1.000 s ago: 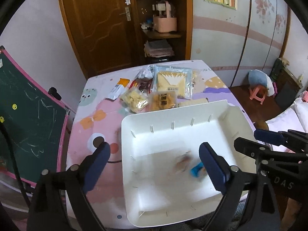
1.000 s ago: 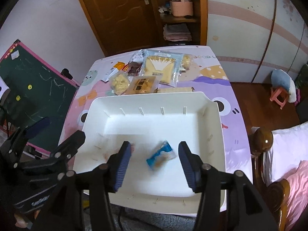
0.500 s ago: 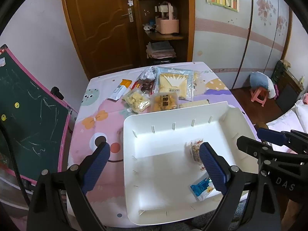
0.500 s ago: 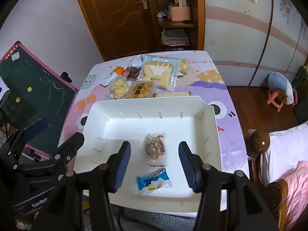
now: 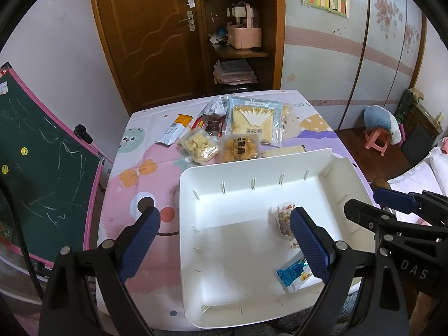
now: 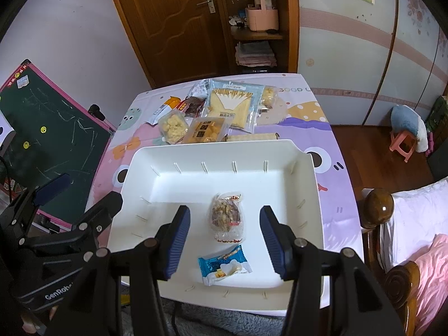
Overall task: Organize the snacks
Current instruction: 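Grasp the clear puffed-snack bag with the left tool while the right tool grasps the orange-filled bag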
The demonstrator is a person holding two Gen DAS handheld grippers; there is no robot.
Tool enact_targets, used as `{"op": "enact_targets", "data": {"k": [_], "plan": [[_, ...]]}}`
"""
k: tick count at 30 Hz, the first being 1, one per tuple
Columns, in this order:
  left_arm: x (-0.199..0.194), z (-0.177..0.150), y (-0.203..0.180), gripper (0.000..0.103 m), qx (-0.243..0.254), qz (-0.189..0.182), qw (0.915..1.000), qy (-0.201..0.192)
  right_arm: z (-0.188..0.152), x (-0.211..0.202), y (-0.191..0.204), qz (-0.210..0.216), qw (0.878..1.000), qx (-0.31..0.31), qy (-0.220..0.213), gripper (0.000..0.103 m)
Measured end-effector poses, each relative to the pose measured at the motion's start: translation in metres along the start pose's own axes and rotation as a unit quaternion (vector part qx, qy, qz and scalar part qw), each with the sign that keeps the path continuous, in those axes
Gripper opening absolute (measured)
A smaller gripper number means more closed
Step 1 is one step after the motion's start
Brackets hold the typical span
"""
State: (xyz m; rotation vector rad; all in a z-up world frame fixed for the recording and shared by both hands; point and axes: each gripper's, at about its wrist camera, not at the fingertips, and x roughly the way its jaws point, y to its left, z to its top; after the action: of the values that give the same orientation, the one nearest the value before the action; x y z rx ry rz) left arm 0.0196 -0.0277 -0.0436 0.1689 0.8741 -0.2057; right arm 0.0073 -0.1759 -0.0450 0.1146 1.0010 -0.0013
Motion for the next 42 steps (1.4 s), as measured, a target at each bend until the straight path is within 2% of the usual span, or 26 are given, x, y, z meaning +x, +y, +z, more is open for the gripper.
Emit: {"op": "enact_targets", "data": {"k": [10, 16, 19, 22, 26, 29, 31, 32, 35, 38, 40, 42], "plan": [[0.010, 0.000, 0.003, 0.093, -0.012, 0.001, 0.9998, 0.015, 0.003, 0.011, 0.001, 0.010, 1.000, 0.000, 0.014, 0.052], [0.023, 0.011, 0.012, 0.093, -0.024, 0.000, 0.9992, 0.032, 0.010, 0.025, 0.001, 0.015, 0.999, 0.000, 0.031, 0.052], [0.028, 0.028, 0.027, 0.093, -0.040, -0.008, 0.9983, 0.041, 0.023, 0.031, 0.000, 0.024, 0.999, -0.003, 0.043, 0.052], [0.026, 0.054, 0.044, 0.093, -0.049, -0.008, 0.9981, 0.035, 0.049, 0.029, -0.001, 0.022, 0.999, -0.009, 0.034, 0.052], [0.012, 0.100, 0.062, 0.093, -0.044, 0.016, 0.9988, -0.011, 0.095, 0.020, 0.001, 0.033, 0.999, -0.016, 0.014, 0.053], [0.009, 0.136, 0.068, 0.103, -0.030, 0.019, 0.9986, -0.040, 0.131, 0.019, 0.005, 0.039, 0.999, -0.020, 0.000, 0.067], [0.017, 0.157, 0.071, 0.103, -0.028, 0.028, 0.9981, -0.047, 0.151, 0.024, 0.007, 0.042, 0.999, -0.021, -0.009, 0.075], [0.026, 0.167, 0.073, 0.103, -0.030, 0.030, 0.9981, -0.045, 0.161, 0.031, 0.008, 0.041, 0.999, -0.020, -0.008, 0.079], [0.064, 0.187, 0.077, 0.103, -0.043, 0.021, 0.9987, -0.015, 0.181, 0.062, 0.007, 0.037, 0.999, -0.003, 0.015, 0.079], [0.115, 0.193, 0.079, 0.103, -0.054, 0.019, 0.9981, 0.023, 0.187, 0.106, 0.005, 0.054, 0.997, 0.018, 0.057, 0.079], [0.153, 0.191, 0.079, 0.103, -0.055, 0.030, 0.9964, 0.057, 0.184, 0.138, 0.003, 0.063, 0.993, 0.033, 0.091, 0.079], [0.198, 0.185, 0.084, 0.103, -0.079, 0.026, 0.9908, 0.107, 0.179, 0.170, 0.001, 0.078, 0.988, 0.052, 0.119, 0.080]]}}
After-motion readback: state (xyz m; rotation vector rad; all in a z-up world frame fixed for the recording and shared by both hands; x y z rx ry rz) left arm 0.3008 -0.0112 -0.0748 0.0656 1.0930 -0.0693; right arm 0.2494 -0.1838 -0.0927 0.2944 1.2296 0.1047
